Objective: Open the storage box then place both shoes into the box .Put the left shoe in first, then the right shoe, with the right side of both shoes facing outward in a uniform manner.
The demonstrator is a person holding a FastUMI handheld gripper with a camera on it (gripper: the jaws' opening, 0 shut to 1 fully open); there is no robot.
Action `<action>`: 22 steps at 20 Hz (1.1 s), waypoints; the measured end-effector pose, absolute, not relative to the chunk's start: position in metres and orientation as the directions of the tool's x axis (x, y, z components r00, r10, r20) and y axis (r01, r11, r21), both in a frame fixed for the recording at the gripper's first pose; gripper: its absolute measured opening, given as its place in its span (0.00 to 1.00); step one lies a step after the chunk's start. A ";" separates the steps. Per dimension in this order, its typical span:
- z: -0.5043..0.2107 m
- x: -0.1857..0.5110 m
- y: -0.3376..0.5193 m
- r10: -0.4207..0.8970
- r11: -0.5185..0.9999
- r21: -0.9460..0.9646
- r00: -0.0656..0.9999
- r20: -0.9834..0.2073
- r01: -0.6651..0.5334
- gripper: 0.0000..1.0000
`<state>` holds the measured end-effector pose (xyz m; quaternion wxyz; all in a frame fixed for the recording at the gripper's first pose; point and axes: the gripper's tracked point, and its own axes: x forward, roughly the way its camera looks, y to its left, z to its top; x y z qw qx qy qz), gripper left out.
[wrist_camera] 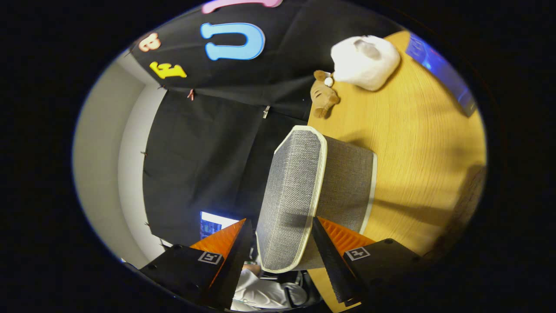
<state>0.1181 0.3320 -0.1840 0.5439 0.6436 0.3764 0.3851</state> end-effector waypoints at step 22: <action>-0.123 0.153 0.329 0.818 -0.360 0.924 0.519 0.245 0.131 0.05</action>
